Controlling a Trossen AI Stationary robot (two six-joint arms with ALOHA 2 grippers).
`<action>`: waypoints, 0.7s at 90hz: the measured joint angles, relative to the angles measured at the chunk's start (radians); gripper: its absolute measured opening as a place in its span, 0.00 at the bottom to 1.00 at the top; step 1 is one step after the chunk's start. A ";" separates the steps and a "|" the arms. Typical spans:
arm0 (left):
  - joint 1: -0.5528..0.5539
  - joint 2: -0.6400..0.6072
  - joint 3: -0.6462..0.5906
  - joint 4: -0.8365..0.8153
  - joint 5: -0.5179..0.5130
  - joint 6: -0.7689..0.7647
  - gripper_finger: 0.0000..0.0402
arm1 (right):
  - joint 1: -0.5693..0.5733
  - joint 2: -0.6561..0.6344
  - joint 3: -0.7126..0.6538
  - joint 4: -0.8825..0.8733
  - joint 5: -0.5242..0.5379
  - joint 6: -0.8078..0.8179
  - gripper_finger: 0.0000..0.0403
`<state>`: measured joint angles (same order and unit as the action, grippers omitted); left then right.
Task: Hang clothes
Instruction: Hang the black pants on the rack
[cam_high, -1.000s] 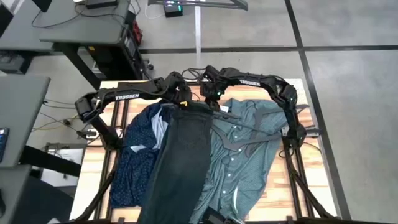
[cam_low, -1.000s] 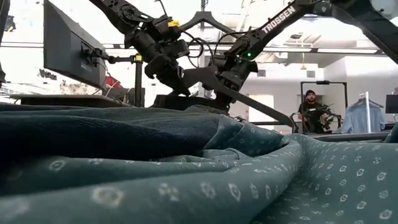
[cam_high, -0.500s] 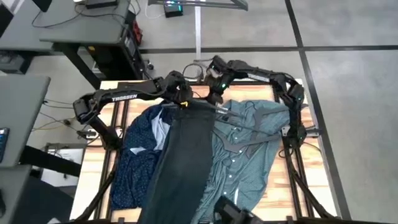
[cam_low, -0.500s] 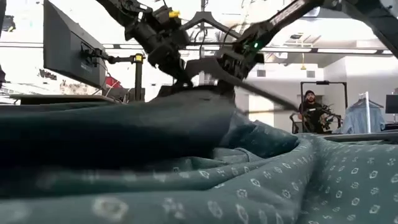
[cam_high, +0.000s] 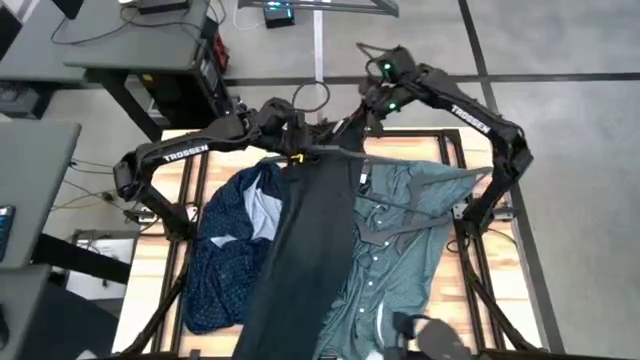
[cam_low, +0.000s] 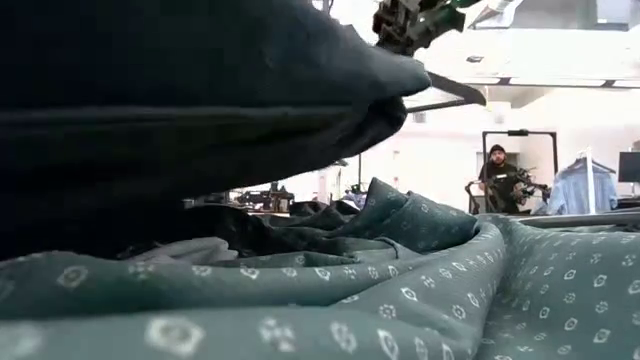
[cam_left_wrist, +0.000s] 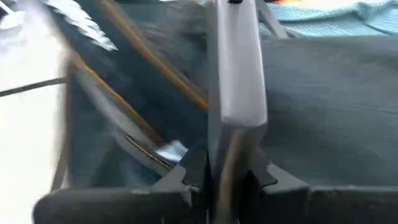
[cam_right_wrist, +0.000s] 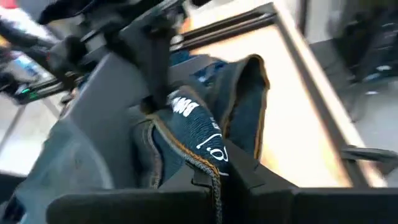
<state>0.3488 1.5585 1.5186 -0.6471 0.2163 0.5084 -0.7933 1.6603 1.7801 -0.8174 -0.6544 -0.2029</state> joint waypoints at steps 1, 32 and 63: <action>-0.008 0.000 0.004 -0.002 0.001 0.001 0.06 | -0.004 -0.003 0.004 0.001 0.003 0.003 0.00; -0.165 0.003 0.105 -0.135 0.007 -0.108 0.06 | -0.137 -0.034 0.223 0.008 0.057 0.063 0.00; -0.300 -0.005 0.137 -0.211 0.003 -0.231 0.06 | -0.343 -0.035 0.333 0.017 0.090 0.148 0.00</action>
<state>0.0489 1.5532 1.6554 -0.8581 0.2194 0.2772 -1.1362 1.6257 2.1136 -0.8007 -0.5640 -0.0552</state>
